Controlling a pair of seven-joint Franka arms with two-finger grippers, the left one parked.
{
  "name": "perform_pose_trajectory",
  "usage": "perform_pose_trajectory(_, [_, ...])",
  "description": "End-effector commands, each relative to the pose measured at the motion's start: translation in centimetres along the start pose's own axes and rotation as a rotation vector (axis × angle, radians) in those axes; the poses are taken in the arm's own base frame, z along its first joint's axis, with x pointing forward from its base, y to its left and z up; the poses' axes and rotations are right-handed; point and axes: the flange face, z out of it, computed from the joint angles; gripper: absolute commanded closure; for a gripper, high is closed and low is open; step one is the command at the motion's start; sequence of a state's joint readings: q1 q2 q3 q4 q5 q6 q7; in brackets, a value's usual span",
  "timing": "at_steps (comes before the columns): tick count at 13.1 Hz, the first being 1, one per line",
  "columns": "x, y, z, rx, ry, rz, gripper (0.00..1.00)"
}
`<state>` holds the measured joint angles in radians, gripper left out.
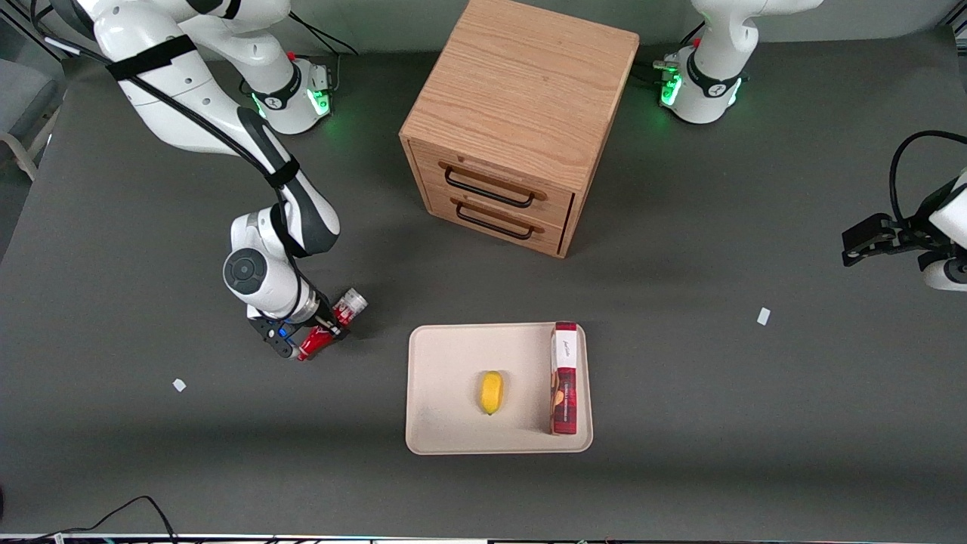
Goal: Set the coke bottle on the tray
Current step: 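Grasp the red Coca-Cola bottle with the right gripper and stand it upright, then carry the upright bottle onto the tray beside the lemon and lower it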
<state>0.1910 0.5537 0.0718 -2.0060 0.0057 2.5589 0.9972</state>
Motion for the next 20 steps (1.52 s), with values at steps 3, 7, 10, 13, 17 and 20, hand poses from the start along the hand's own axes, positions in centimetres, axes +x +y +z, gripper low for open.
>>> perform_pose_trajectory(3, [0.3, -0.7, -2.1, 0.029, 0.015, -0.003, 1.00])
perform_pose_trajectory(7, [2.0, -3.7, -8.4, 0.041, 0.033, -0.101, 1.00])
perform_pose_trajectory(10, [1.7, -7.8, -14.4, 0.048, 0.018, -0.220, 1.00])
perform_pose_trajectory(13, [0.9, -12.3, -20.4, 0.044, 0.025, -0.303, 1.00])
perform_pose_trajectory(17, [-1.2, -18.2, -20.7, 0.025, 0.127, -0.559, 1.00])
perform_pose_trajectory(20, [-3.7, -22.9, -16.9, 0.124, 0.137, -0.710, 1.00])
